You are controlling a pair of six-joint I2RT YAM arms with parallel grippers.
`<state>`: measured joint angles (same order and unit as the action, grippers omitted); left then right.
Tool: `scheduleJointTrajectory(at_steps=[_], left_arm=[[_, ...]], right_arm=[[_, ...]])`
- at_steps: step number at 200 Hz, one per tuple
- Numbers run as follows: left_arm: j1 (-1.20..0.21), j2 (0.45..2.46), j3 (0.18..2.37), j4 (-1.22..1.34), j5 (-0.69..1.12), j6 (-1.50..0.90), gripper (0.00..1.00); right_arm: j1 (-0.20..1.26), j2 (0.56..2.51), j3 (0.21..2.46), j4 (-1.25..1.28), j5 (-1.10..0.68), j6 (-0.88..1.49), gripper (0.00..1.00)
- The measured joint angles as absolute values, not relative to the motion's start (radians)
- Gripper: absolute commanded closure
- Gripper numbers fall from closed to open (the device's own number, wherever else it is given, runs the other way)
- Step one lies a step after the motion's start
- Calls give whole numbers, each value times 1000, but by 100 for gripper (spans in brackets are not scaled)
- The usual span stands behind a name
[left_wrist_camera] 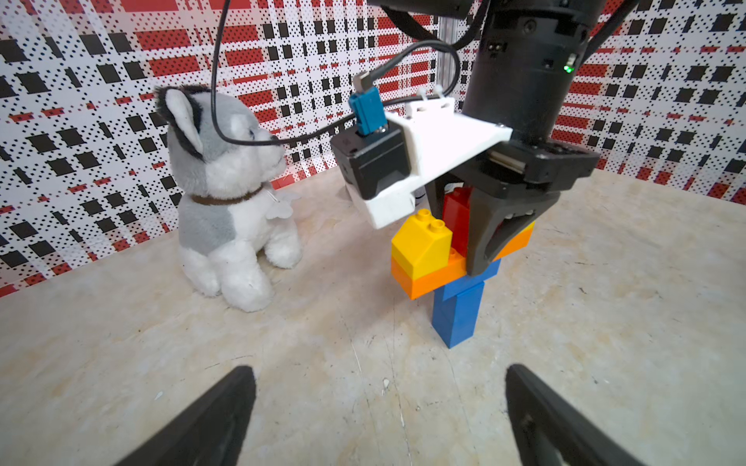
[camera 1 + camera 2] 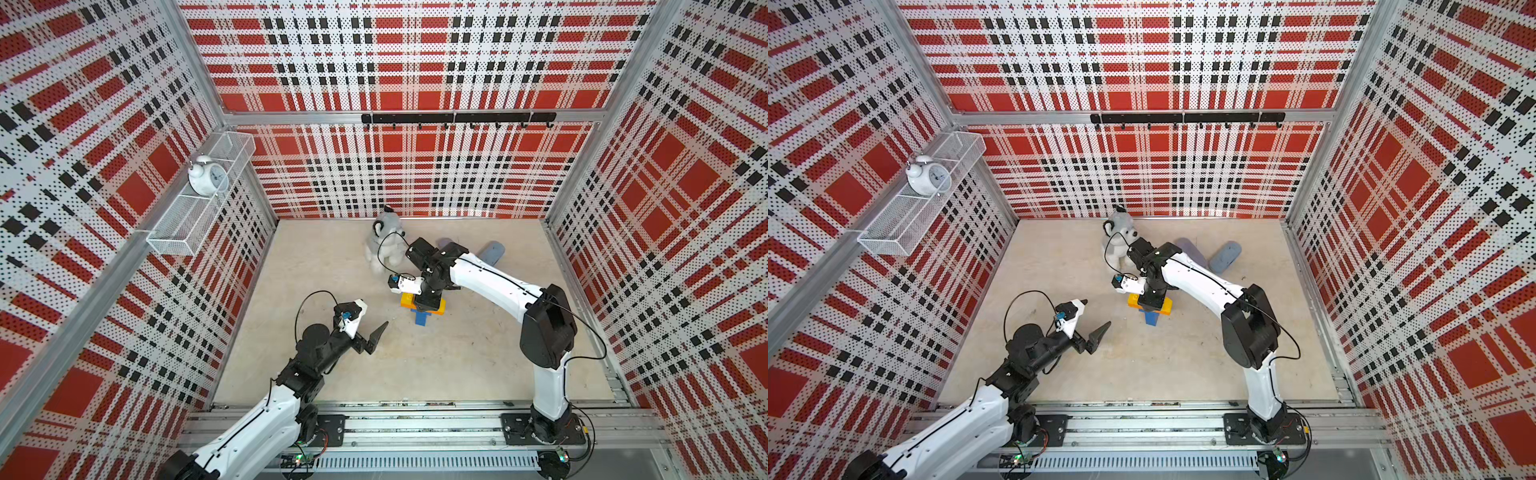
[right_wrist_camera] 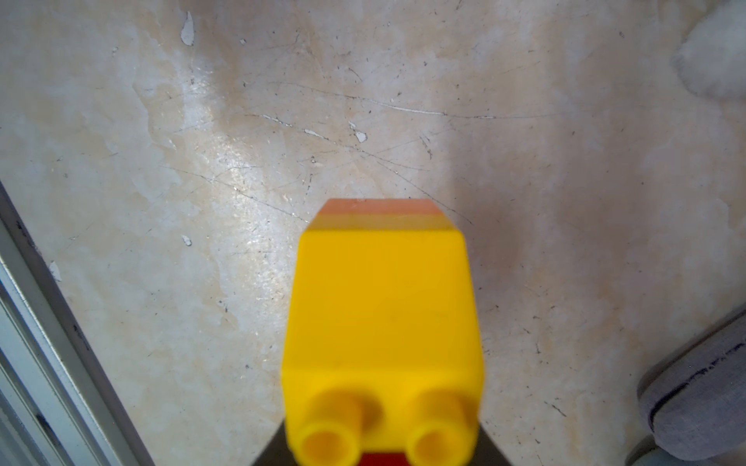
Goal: Assemble a fork with lego
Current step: Assemble the lego brick with the lego brick.
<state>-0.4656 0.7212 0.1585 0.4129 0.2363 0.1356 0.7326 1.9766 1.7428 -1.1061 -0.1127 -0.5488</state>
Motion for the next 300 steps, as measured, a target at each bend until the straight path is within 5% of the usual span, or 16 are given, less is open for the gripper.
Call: scheduleJointTrajectory(at_steps=[300], left_arm=[[-454,735,171,419,259,136,2]], right_arm=[[720,1950,1628,-1018,-175,-557,79]])
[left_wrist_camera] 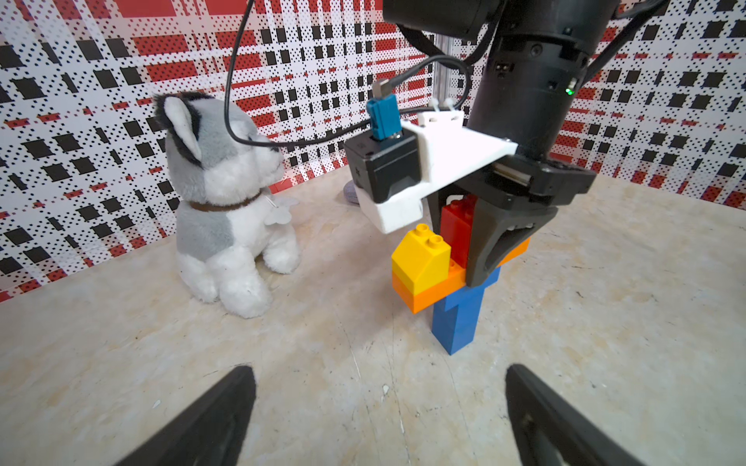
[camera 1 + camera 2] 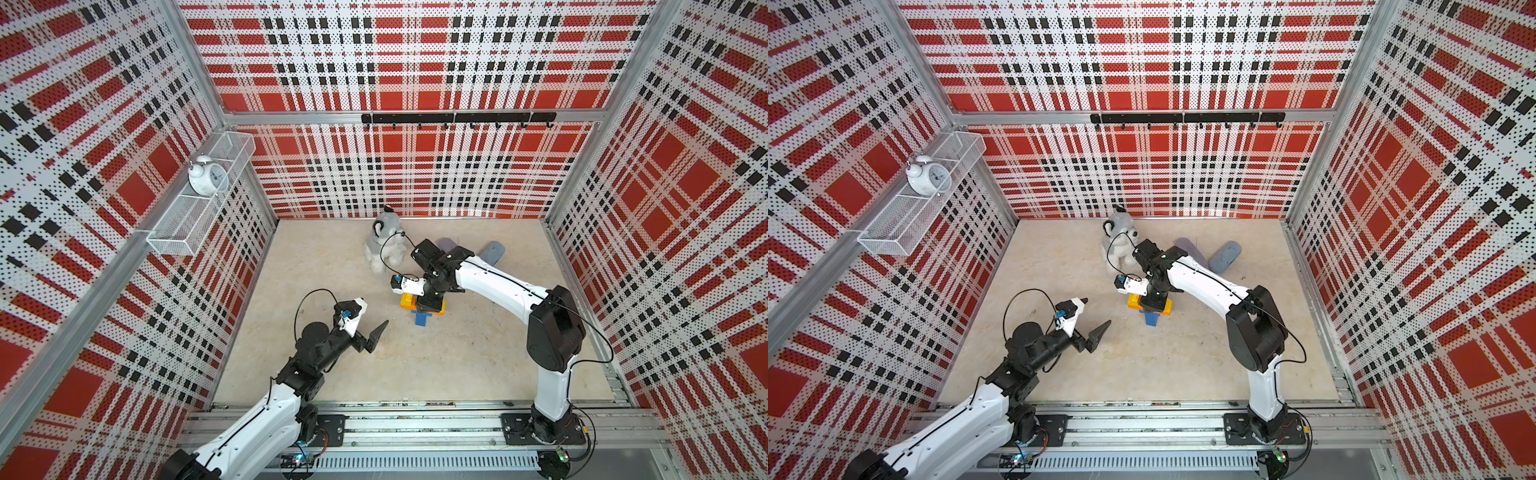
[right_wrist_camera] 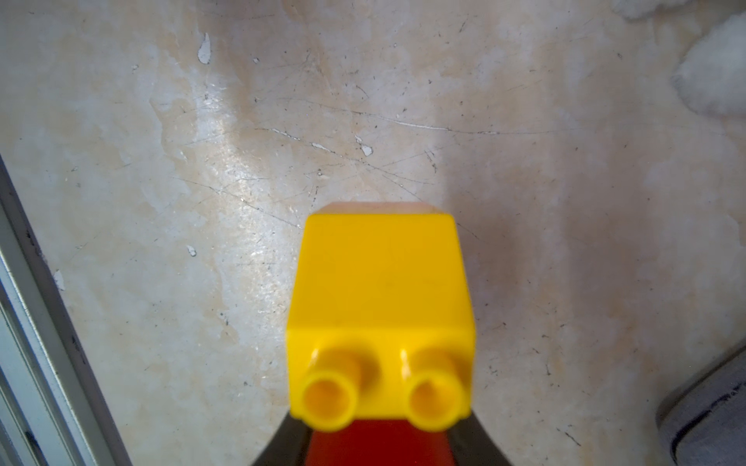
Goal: Assemble a fork with lego
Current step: Assemble the lego brick with the lego brick.
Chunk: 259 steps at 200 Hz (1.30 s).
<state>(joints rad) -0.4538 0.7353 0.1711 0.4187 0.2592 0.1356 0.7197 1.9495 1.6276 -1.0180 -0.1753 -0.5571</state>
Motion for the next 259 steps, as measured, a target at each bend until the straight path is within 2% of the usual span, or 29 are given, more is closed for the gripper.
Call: scheduleJointTrajectory(at_steps=[25,66,113,186,219,259], left_arm=[[-450,737,171,419,259,135,2],[-449,738,171,419,260,135,2],[-448,738,171,419,263,135,2],[-443,742,171,419,270,135,2],[-438,744,172,419,276,135,2],[-435,746,173,419,281,134,2]], right_arm=[[719,1961,1644,-1029,-178,-557,79],[719,1975,1706,-1060,-176,-551,72],[719,1981,1724,-1078,-171,-549,70],[723,1953,1640,-1047,-159,-535,55],[726,1951,1639,-1048,-158,-531,54],[727,1950,1639,-1047,-166,-525,42]])
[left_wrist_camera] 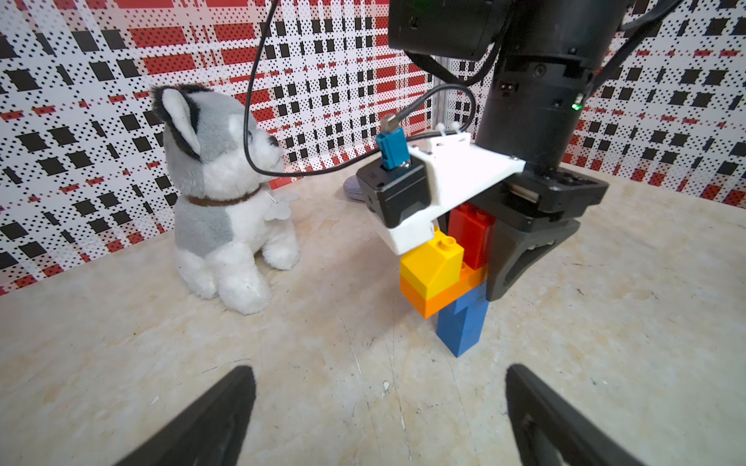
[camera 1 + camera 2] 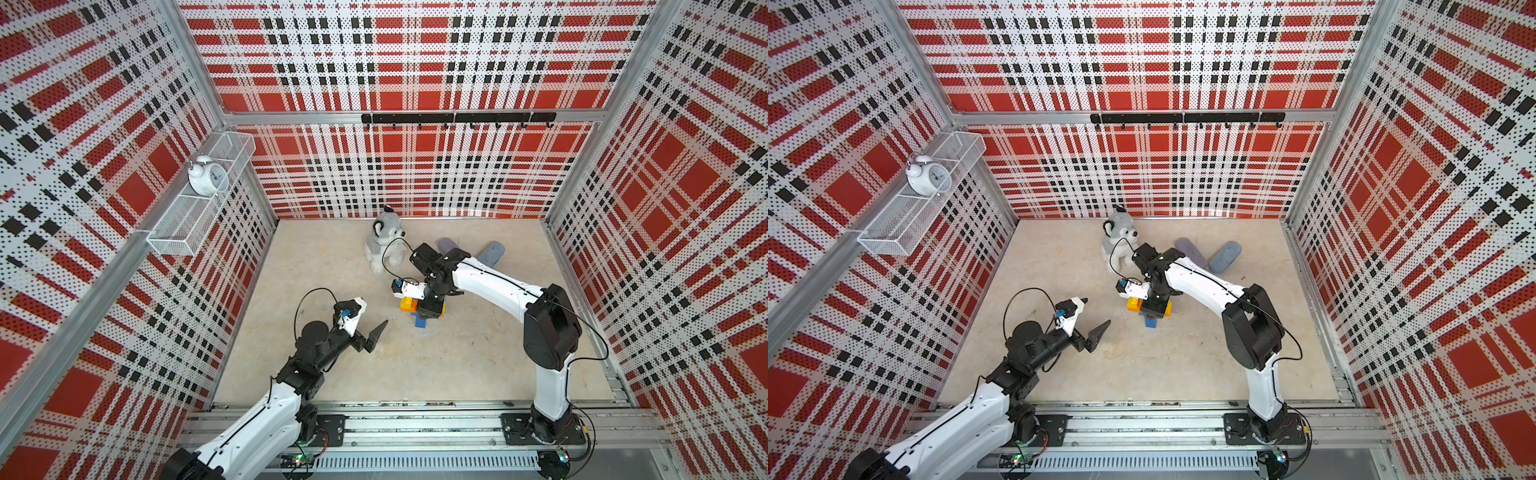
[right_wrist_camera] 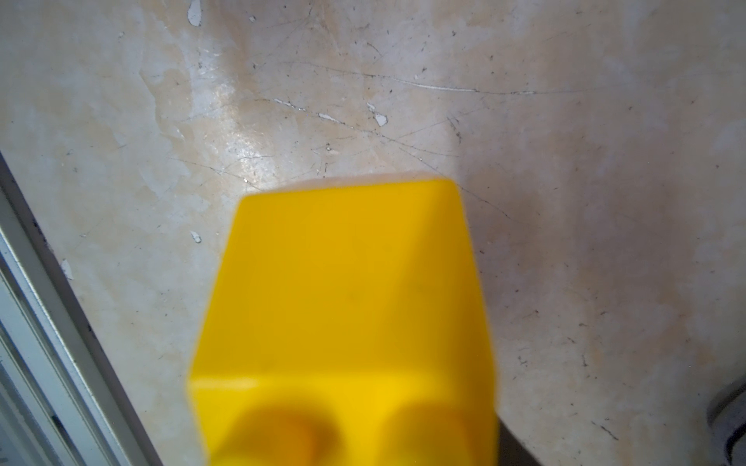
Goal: Assemble a fork with lego
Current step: Assemble the lego brick with the lego brick, then pick up the lego brick from the center of the board.
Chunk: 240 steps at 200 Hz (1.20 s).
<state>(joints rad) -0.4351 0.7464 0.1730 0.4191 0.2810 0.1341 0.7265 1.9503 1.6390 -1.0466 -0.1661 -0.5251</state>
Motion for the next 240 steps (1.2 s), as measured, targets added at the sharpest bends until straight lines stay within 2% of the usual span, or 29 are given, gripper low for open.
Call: scheduleJointTrajectory(at_steps=[21,59,119,153,178,223,240], left_arm=[[-432,747,173,419,281,132,2],[-430,746,173,419,282,131,2],[-429,747,173,419,283,130,2],[-426,749,173,419,285,128,2],[-426,749,173,419,285,128,2],[-425,749,173,419,285,128,2],[-425,749,173,419,286,128,2]], right_arm=[[727,1943,1639,-1042,-174,-522,36],[716,1877,1644,-1039,-189,-518,30],[673,1732,1585,-989,-294,-512,25],[660,1737,1530,-958,-327,-496,24],[657,1767,1528,-933,-337,-484,29],[656,1791,1528,-906,-349,-478,50],[656,1798,1528,-908,-353,-480,55]])
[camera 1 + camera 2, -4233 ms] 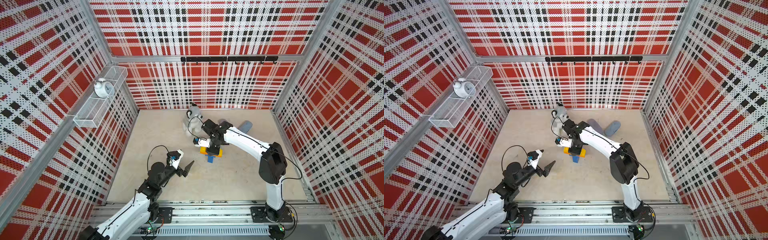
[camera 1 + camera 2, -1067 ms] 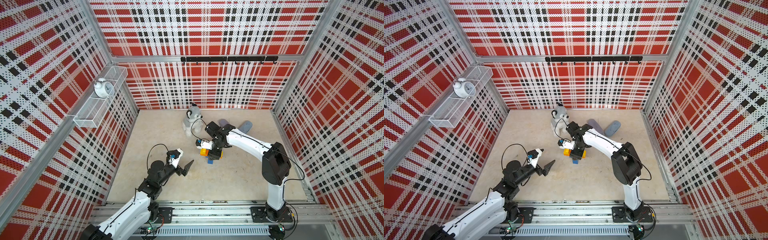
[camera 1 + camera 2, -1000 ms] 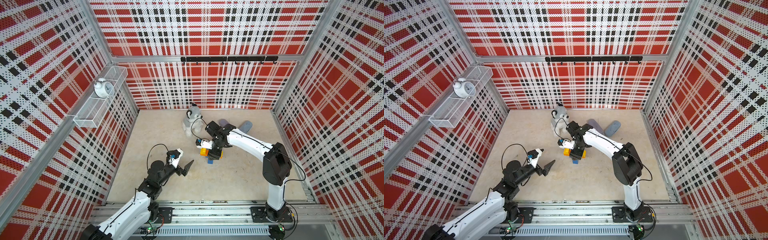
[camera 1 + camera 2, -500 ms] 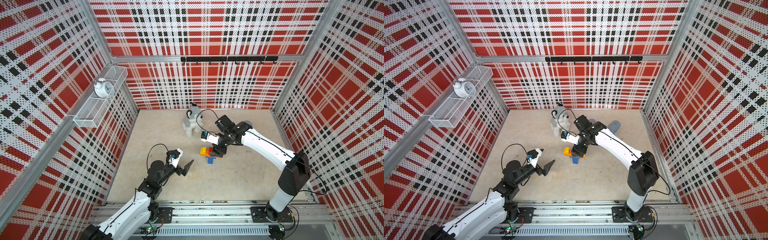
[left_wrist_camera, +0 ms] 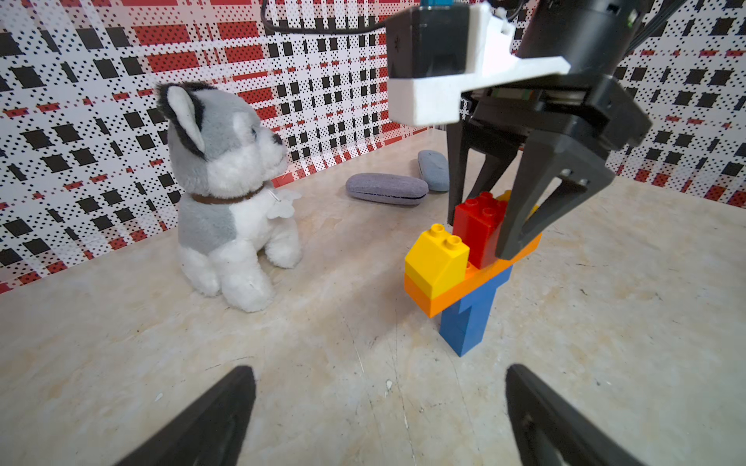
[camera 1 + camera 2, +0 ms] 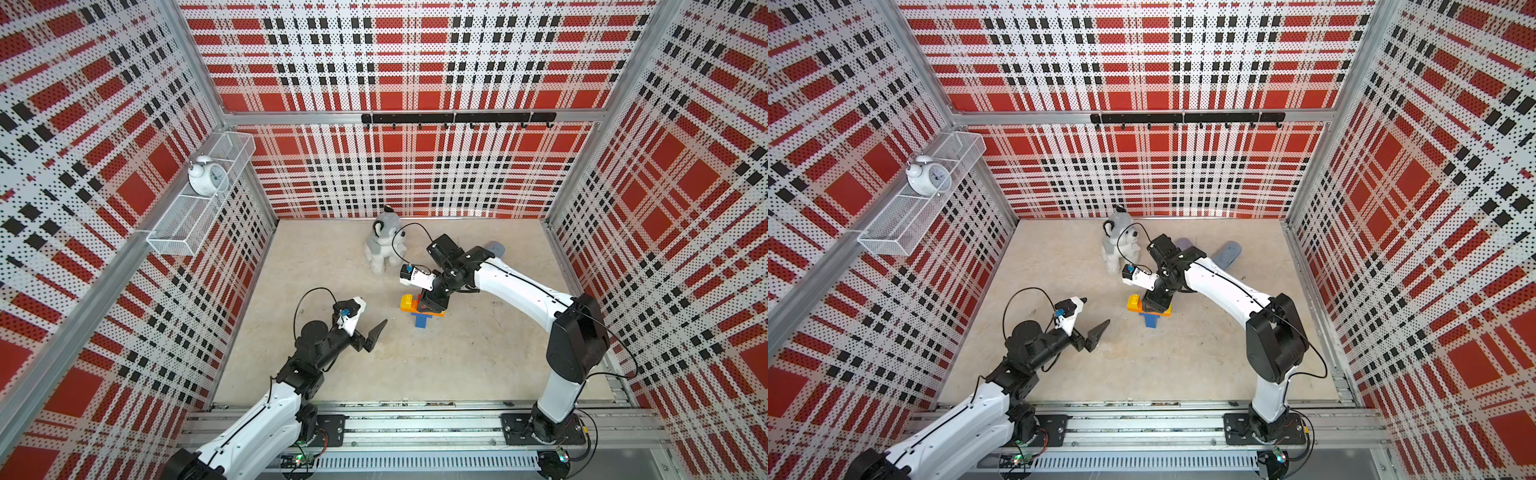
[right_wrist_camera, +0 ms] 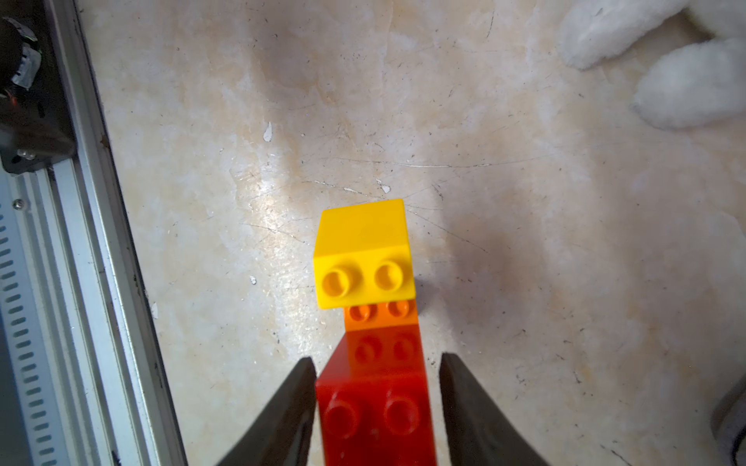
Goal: Assemble a fork with lego
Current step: Pick up the lego brick from the center of the board.
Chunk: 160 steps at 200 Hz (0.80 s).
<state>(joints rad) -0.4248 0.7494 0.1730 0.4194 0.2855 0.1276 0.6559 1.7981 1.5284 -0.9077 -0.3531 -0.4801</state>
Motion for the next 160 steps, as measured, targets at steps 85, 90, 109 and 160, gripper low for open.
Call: scheduleJointTrajectory(at_steps=[85,90,109,160], left_arm=[[-415,754,173,419,292,127,2],[-415,755,173,419,293,127,2],[-414,758,173,420,296,127,2],[-412,760,173,419,303,125,2]], right_arm=[[659,1816,1529,-909,-336,-496,68],[661,1816,1529,-910,-331,-496,68],[665,1816,1529,-909,-321,-493,68],[609,1815,1529,-910,-381,-422,70]])
